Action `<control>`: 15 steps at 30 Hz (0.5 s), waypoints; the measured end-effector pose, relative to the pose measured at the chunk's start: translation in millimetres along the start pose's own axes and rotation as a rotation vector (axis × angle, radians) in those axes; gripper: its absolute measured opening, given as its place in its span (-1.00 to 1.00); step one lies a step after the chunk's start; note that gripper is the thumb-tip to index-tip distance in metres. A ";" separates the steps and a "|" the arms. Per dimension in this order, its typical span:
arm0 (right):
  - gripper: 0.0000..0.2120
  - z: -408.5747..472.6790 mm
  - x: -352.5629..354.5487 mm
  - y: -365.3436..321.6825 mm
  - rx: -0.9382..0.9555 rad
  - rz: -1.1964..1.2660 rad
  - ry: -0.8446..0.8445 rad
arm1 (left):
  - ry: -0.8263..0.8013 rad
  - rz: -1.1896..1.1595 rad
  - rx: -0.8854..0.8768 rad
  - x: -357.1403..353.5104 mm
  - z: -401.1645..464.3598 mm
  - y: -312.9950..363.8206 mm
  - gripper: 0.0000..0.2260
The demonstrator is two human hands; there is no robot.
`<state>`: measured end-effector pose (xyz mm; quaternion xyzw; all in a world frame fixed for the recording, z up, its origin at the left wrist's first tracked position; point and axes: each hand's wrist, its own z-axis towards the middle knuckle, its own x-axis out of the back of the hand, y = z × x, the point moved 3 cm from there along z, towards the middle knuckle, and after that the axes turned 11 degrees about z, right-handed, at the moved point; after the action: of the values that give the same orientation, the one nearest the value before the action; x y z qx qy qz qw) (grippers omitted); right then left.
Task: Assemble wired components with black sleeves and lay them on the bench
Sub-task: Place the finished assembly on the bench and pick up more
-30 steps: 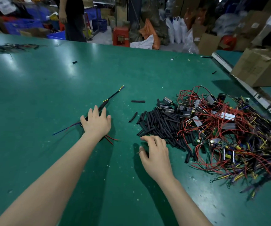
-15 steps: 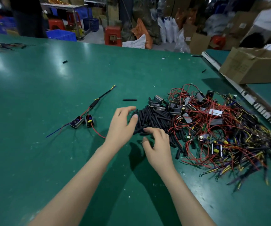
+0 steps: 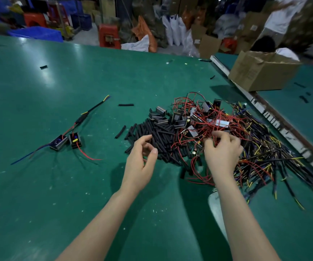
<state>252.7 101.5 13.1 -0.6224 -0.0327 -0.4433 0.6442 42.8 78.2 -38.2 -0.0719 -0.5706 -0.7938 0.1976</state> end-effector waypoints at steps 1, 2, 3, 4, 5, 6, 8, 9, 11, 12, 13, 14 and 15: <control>-0.70 2.6 0.4 5.4 -0.027 -0.127 -0.041 | -0.011 0.005 0.013 -0.1 -0.2 -0.5 -0.73; -0.66 4.5 0.0 10.3 -0.034 -0.243 -0.084 | -0.023 0.007 0.027 -0.5 -0.3 -1.4 -0.74; -0.63 6.2 0.0 13.6 -0.030 -0.317 -0.113 | -0.031 0.003 0.041 -0.7 -0.2 -2.3 -0.74; -0.62 8.0 0.1 15.0 -0.027 -0.343 -0.127 | -0.031 -0.010 0.056 -0.5 0.2 -3.6 -0.75; -0.61 10.0 0.6 15.4 -0.029 -0.342 -0.136 | -0.025 -0.028 0.072 0.1 0.6 -4.6 -0.76; -0.61 11.8 0.9 15.1 -0.032 -0.337 -0.142 | -0.016 -0.047 0.088 1.0 1.1 -5.8 -0.77; -0.59 14.3 0.4 13.5 -0.029 -0.349 -0.151 | 0.002 -0.077 0.124 2.7 2.0 -7.7 -0.78; -0.58 14.5 -0.6 12.5 -0.027 -0.371 -0.163 | 0.007 -0.088 0.139 3.2 2.3 -8.2 -0.79; -0.59 13.8 -3.8 9.9 -0.015 -0.426 -0.211 | 0.012 -0.115 0.162 4.1 2.8 -9.0 -0.81; -0.64 13.5 -5.4 8.2 -0.005 -0.439 -0.233 | 0.017 -0.133 0.171 4.4 3.2 -9.6 -0.81; -0.68 13.2 -6.1 5.9 0.004 -0.438 -0.235 | 0.025 -0.152 0.182 5.0 3.5 -10.4 -0.82; -0.69 12.6 -5.7 3.3 0.014 -0.424 -0.209 | 0.036 -0.170 0.193 5.4 3.8 -11.3 -0.83; -0.69 11.5 -4.5 0.2 0.028 -0.396 -0.153 | 0.048 -0.184 0.203 5.9 3.9 -12.0 -0.83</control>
<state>255.9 113.3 12.9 -0.6269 -0.2092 -0.5120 0.5487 32.3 83.7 -45.4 0.0202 -0.6472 -0.7483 0.1441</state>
